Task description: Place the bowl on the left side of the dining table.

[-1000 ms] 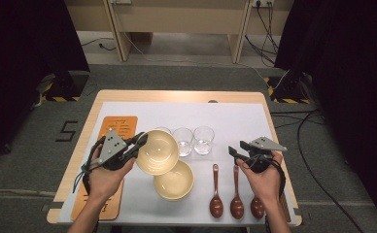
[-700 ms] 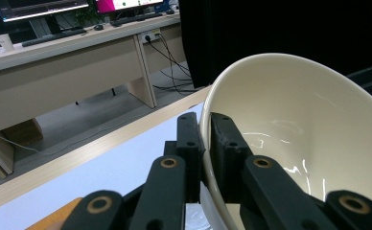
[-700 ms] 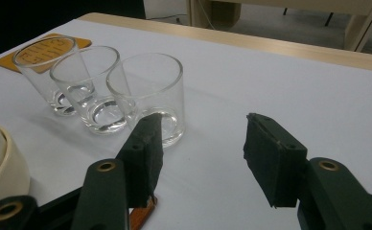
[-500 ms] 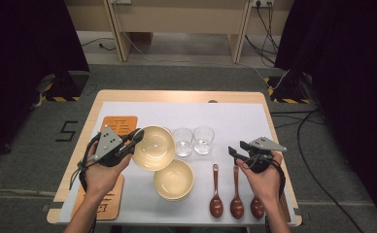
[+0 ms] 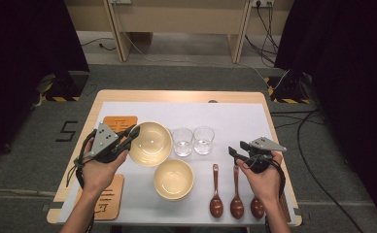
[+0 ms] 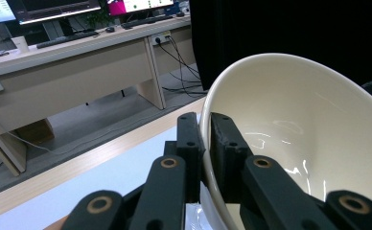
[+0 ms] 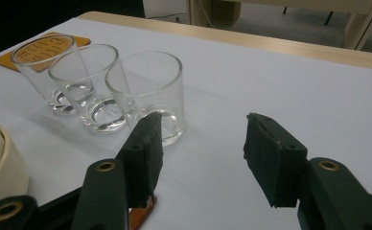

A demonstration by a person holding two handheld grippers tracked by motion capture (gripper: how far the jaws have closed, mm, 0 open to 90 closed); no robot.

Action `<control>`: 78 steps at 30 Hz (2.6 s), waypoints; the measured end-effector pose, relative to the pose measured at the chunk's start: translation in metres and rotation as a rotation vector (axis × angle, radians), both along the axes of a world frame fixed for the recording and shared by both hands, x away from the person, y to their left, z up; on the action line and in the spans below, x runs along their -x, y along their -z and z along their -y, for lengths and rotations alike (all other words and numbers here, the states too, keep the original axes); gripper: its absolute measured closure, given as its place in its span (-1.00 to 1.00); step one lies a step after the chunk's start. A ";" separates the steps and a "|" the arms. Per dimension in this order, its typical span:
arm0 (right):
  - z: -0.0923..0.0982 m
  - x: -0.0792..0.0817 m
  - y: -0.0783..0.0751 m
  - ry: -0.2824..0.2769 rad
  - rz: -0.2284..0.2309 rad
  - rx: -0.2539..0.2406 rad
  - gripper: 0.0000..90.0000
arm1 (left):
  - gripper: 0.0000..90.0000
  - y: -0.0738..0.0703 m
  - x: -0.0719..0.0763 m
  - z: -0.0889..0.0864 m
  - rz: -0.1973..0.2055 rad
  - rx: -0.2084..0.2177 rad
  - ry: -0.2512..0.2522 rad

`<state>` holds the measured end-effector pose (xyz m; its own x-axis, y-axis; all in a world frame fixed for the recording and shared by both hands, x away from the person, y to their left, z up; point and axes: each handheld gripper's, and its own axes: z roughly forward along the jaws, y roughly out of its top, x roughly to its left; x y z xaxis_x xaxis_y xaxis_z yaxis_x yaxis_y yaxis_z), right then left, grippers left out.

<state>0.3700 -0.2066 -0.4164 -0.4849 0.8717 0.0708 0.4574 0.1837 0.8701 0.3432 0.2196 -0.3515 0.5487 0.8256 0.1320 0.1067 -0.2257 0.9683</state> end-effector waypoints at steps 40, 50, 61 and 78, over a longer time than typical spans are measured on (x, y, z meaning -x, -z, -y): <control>0.000 0.000 0.001 0.001 -0.004 0.000 0.06 | 0.83 -0.002 -0.024 -0.028 -0.008 0.015 -0.102; 0.001 0.000 0.001 0.002 -0.003 0.000 0.06 | 0.83 -0.001 -0.031 -0.033 -0.015 0.020 -0.118; 0.000 -0.001 0.002 0.002 -0.006 0.000 0.06 | 0.83 0.000 -0.042 -0.038 -0.017 0.020 -0.146; 0.000 -0.001 0.002 0.003 -0.005 0.000 0.06 | 0.83 0.005 -0.059 -0.050 -0.043 0.034 -0.180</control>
